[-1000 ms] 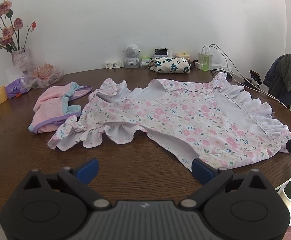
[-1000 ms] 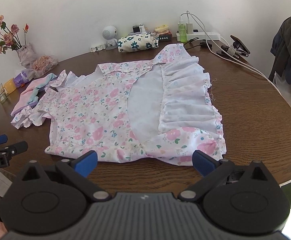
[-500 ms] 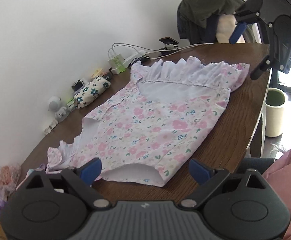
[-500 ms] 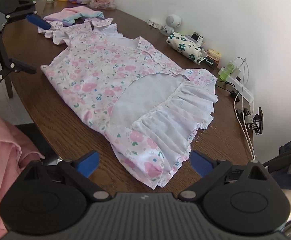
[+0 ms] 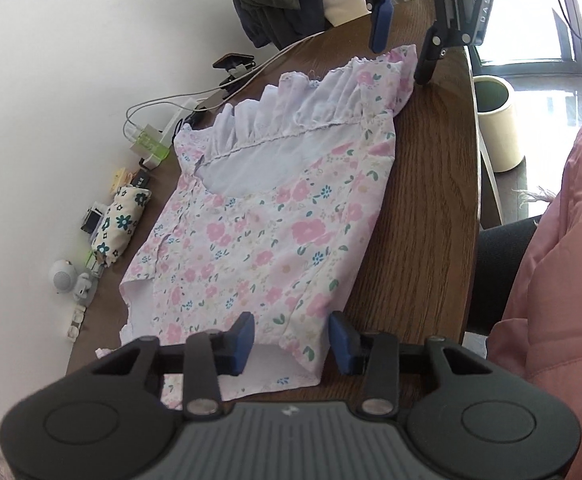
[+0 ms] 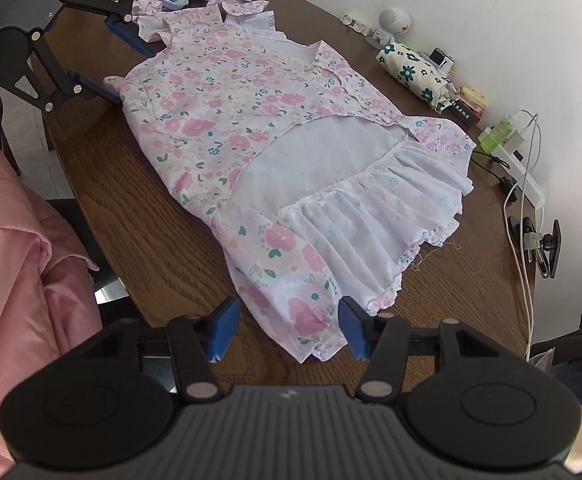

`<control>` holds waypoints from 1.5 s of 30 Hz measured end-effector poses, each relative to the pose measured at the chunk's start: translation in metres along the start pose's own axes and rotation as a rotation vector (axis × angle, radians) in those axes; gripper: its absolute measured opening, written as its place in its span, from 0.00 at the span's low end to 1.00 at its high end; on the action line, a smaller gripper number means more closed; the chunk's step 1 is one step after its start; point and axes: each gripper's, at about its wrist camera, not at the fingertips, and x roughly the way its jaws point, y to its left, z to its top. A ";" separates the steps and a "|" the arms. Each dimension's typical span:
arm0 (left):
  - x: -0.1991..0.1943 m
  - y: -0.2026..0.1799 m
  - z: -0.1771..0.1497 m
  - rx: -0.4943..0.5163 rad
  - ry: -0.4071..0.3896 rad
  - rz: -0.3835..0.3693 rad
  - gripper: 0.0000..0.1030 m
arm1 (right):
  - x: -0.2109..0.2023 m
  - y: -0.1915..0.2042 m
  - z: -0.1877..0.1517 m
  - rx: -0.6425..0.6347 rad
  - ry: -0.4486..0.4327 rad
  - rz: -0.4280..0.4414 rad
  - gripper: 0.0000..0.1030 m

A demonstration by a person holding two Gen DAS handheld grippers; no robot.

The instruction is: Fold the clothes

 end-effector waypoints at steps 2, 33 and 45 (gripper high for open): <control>0.000 -0.003 0.000 0.021 -0.005 -0.004 0.30 | 0.002 -0.003 -0.002 0.006 -0.004 0.008 0.50; 0.103 0.131 0.024 -0.260 0.039 -0.090 0.14 | 0.065 -0.098 0.066 -0.013 -0.001 -0.005 0.08; 0.070 0.137 0.039 -0.341 -0.130 -0.054 0.41 | 0.081 -0.107 0.065 0.041 -0.002 -0.006 0.08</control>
